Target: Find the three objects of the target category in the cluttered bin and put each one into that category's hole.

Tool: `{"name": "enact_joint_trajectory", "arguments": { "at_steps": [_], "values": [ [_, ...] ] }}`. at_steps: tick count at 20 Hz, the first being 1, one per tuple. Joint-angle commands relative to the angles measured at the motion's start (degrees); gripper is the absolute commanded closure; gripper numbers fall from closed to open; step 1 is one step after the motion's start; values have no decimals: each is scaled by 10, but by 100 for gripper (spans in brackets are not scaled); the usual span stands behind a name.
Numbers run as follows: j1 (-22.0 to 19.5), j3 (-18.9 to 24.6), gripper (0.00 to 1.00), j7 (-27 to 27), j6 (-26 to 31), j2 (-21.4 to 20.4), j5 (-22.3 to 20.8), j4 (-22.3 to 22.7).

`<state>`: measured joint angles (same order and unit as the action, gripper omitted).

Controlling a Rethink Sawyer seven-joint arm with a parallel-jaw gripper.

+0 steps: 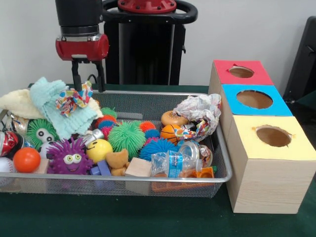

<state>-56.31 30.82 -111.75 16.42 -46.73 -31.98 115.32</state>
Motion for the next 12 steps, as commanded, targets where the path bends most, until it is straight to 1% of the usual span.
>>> {"name": "enact_joint_trajectory", "arguments": {
  "at_steps": [1, 4, 6, 8, 10, 12],
  "values": [
    [-8, 100, 0, 21, -46, 10, -12, 33],
    [11, 91, 0, 10, -52, 12, -15, 24],
    [41, 64, 0, -11, -70, 14, -22, 6],
    [63, 48, 0, -23, -62, 21, -16, -8],
    [111, -8, 0, -41, -36, 23, -22, -37],
    [165, -80, 0, -68, -24, 44, -39, -80]
  ]
}}
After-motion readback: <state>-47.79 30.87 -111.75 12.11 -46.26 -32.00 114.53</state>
